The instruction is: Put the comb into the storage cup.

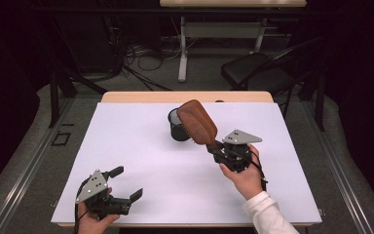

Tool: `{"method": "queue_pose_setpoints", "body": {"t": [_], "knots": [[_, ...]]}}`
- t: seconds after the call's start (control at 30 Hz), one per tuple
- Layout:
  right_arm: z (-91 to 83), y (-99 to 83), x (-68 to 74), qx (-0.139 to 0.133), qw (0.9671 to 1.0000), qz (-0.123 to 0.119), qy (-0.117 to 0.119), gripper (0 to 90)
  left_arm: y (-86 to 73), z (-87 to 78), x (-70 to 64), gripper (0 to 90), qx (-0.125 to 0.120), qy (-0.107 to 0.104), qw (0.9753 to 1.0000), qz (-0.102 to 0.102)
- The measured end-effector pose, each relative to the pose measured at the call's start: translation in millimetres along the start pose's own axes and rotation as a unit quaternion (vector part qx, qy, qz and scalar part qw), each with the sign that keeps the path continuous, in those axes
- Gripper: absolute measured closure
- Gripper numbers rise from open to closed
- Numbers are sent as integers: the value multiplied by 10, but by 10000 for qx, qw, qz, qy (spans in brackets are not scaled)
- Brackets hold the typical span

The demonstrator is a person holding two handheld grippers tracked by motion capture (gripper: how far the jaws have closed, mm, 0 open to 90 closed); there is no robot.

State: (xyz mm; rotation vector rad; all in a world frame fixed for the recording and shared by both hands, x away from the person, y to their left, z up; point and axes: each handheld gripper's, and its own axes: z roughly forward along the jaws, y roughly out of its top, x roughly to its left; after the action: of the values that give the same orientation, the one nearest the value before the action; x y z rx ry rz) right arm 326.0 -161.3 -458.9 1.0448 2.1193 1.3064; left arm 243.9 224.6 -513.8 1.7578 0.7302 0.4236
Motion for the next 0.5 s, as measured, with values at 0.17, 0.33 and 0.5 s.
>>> {"method": "queue_pose_setpoints", "body": {"t": [0.17,0.33,0.5], "knots": [[38,12,8,-38,10000,-70,18,715,-2,8,3,3,3,-7,10000,-3],[53,16,28,-132,9998,-103,54,715,-2,11,6,3,15,-7,10000,-2],[52,16,46,-206,9996,-158,111,715,-2,10,7,3,15,3,10000,-11]]}}
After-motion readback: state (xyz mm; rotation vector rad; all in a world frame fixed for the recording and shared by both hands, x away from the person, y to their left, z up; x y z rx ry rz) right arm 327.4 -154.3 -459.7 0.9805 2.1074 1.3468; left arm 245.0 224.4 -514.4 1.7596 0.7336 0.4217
